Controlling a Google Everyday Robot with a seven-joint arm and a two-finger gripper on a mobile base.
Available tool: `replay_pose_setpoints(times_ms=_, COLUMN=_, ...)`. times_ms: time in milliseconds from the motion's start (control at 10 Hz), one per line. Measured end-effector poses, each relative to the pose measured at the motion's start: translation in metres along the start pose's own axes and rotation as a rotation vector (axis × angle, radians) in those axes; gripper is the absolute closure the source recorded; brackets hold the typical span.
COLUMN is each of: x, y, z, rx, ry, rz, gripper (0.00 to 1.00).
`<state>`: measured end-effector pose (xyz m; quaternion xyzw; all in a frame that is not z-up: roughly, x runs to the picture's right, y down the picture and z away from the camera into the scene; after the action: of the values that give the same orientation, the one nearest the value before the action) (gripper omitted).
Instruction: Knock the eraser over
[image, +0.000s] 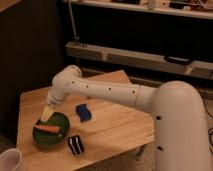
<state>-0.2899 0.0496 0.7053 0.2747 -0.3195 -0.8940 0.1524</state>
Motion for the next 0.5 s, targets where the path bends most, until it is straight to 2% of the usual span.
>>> replay_pose_setpoints(times_ms=200, x=0.015, y=0.003, z=-0.036, rx=0.004, ry=0.02, rz=0.0, gripper=0.2)
replay_pose_setpoints(times_ms=300, x=0.014, y=0.001, z=-0.046, rx=0.009, ry=0.028, rz=0.004, gripper=0.22)
replay_pose_setpoints(times_ms=400, x=0.01, y=-0.001, z=-0.053, rx=0.013, ry=0.029, rz=0.009, gripper=0.27)
replay_pose_setpoints(times_ms=500, x=0.005, y=-0.006, z=-0.055, rx=0.025, ry=0.025, rz=0.012, gripper=0.38)
